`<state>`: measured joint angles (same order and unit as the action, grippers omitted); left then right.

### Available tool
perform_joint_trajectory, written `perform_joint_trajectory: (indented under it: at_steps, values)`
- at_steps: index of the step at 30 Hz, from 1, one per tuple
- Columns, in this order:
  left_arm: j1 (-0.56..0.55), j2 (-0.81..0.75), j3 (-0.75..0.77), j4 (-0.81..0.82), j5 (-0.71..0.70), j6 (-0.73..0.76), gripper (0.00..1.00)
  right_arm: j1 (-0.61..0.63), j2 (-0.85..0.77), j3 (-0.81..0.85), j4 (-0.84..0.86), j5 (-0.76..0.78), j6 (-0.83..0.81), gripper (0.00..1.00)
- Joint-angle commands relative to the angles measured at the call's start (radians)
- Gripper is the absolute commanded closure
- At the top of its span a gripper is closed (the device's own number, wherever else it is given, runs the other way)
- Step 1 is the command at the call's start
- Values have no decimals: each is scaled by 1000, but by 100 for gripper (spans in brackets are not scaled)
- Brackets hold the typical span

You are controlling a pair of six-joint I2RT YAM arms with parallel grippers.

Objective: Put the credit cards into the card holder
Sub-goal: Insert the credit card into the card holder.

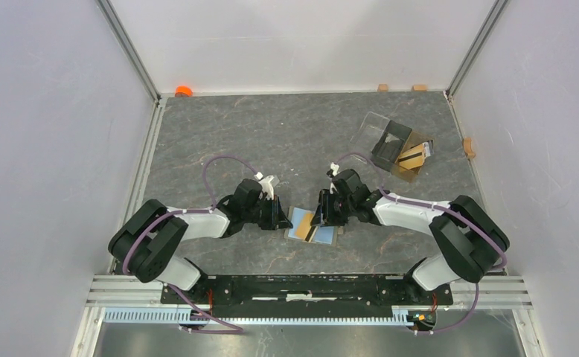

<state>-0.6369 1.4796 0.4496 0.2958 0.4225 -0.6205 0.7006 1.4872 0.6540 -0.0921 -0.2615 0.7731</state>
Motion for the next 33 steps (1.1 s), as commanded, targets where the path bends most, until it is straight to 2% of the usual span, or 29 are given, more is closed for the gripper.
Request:
perform_joint_trajectory:
  at_steps: [1, 9, 18, 28, 33]
  values:
    - [-3, 14, 28, 45, 35, 20, 79, 7, 39, -10, 77, 26, 14, 56]
    - [-1, 19, 33, 45, 42, 25, 78, 13, 70, -9, 173, -3, 39, 58]
    - [-1, 16, 38, 50, 51, 19, 71, 49, 94, 30, 193, -3, 56, 60]
    - [-1, 19, 15, 103, 70, -12, 68, 78, 71, 57, 169, 48, 58, 60]
    - [0, 11, 5, 103, 58, -22, 67, 91, 9, 47, 95, 127, 60, 55]
